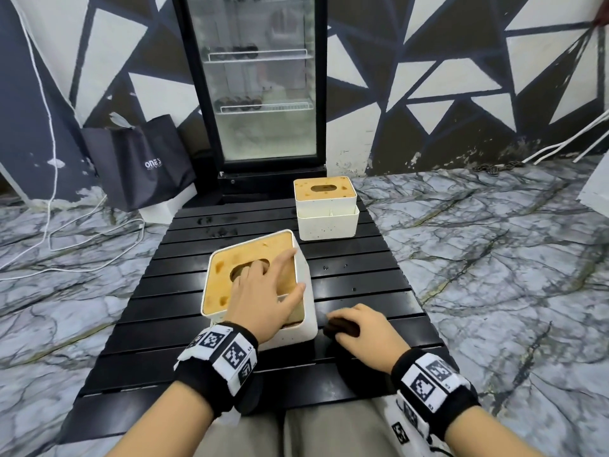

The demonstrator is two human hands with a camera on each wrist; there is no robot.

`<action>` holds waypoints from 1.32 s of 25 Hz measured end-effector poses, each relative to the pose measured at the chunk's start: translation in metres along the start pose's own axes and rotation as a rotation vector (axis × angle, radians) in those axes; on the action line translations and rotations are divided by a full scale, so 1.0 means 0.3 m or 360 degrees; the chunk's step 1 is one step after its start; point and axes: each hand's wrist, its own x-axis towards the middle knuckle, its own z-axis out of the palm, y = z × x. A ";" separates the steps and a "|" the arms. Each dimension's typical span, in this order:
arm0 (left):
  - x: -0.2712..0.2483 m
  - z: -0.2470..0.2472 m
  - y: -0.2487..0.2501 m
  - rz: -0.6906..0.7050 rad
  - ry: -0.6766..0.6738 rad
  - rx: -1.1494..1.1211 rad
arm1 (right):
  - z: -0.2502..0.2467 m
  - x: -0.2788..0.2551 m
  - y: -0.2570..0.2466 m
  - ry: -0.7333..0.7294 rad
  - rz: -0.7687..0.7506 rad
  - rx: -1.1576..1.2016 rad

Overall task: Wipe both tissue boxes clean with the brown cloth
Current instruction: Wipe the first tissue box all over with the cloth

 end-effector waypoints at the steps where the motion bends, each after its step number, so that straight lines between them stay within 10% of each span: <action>1: 0.001 -0.019 0.005 -0.0012 0.0070 -0.0158 | -0.029 0.006 -0.016 0.0089 -0.0002 0.0099; 8: -0.007 -0.044 0.004 0.0037 0.0273 -0.0820 | -0.119 0.036 -0.166 0.0540 -0.0127 0.0733; 33: 0.000 -0.060 -0.101 0.0044 -0.0003 -0.1389 | -0.001 0.104 -0.258 0.0709 -0.0400 0.0364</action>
